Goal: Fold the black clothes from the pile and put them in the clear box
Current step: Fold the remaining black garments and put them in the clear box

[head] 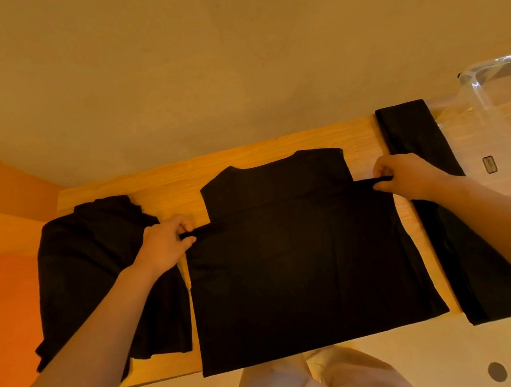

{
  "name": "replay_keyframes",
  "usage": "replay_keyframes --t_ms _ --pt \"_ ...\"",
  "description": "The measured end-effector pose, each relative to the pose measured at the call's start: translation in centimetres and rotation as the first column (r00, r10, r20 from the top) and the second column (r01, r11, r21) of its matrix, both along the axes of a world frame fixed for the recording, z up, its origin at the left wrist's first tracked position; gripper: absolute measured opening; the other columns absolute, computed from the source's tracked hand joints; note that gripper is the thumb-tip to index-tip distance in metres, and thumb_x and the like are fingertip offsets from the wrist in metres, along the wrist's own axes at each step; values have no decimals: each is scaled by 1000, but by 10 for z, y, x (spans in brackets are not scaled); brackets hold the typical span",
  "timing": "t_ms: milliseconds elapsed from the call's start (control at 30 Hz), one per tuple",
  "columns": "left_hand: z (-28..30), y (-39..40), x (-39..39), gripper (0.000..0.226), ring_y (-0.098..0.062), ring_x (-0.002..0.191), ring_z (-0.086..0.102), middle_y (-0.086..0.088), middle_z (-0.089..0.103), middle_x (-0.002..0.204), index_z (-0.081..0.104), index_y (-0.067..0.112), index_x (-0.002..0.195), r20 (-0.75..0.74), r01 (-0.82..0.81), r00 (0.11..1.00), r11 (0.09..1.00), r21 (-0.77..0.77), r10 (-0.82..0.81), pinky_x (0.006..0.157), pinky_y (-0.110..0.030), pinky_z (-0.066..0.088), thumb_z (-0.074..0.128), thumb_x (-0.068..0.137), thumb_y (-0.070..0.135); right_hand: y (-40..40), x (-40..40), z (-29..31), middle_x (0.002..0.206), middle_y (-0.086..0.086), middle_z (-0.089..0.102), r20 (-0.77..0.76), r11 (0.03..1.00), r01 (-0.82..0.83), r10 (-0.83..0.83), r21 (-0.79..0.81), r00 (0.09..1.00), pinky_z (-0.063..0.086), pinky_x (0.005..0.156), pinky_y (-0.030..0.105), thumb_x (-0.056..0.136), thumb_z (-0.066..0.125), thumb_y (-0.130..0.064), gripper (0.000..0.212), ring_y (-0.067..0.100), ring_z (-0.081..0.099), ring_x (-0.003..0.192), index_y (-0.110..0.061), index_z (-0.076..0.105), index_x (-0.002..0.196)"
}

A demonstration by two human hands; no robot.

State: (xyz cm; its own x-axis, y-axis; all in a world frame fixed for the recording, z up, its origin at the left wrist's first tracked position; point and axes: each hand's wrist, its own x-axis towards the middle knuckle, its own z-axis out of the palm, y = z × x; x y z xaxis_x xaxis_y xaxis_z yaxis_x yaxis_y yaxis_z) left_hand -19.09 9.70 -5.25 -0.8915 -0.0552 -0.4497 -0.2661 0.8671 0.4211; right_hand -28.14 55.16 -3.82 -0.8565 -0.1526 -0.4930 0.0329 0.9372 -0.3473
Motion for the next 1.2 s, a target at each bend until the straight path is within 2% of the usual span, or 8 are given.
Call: replay_keyframes --t_ms 100,300,567,733,867,1000,1133,1200 --pt "6 3 8 34 -16 91 57 -2 61 104 59 19 118 -31 -147 988 985 89 151 82 -29 45 70 86 16 6 12 4 111 4 60 -25 985 122 -126 -126 992 44 85 29 87 67 -16 32 22 57 108 -13 59 117" --pt "28 11 18 26 -10 92 54 3 59 97 67 14 111 -127 -260 955 962 88 269 78 -22 38 69 87 23 14 40 21 103 4 66 -27 873 300 -335 -386 942 49 93 44 87 65 -22 24 22 62 101 -16 65 110" --pt "69 14 10 21 -3 88 60 6 65 91 64 21 104 -212 -449 806 805 388 552 69 -15 43 71 85 28 1 49 61 84 -8 73 -27 508 350 -595 -787 803 58 70 21 70 67 -43 33 9 70 87 -26 65 99" --pt "55 11 -48 19 -9 88 59 8 63 91 64 20 105 -219 -429 843 860 277 492 74 -24 43 67 88 30 -6 -6 34 99 -2 69 -141 653 419 -628 -631 765 56 87 39 91 64 -26 26 15 66 95 -17 61 115" --pt "18 20 -66 31 -19 112 57 -3 61 120 55 12 124 -346 -382 842 910 160 414 90 -29 44 57 95 22 -26 -19 9 127 6 54 -291 797 419 -565 -435 772 43 91 25 92 61 -23 43 13 52 111 -11 48 131" --pt "-9 61 -44 39 -26 131 43 -10 50 139 49 8 133 -510 -159 856 981 -114 80 111 -42 28 48 99 26 -58 11 -10 141 8 45 -453 944 158 -280 -289 846 37 106 32 95 54 -21 42 20 43 131 -10 46 135" --pt "-35 123 -25 53 -17 147 14 -3 20 159 31 18 148 -382 275 852 927 -256 -358 119 -41 15 33 101 42 -112 37 -43 159 2 20 -444 977 -211 177 -28 878 14 120 42 100 40 -37 53 18 16 147 -18 30 149" --pt "-47 135 -32 59 -15 148 -1 0 5 161 15 23 152 -291 320 870 905 -281 -398 120 -40 7 23 101 49 -128 34 -60 161 -1 6 -397 963 -256 266 79 879 3 120 43 101 25 -46 57 18 3 148 -23 17 153"
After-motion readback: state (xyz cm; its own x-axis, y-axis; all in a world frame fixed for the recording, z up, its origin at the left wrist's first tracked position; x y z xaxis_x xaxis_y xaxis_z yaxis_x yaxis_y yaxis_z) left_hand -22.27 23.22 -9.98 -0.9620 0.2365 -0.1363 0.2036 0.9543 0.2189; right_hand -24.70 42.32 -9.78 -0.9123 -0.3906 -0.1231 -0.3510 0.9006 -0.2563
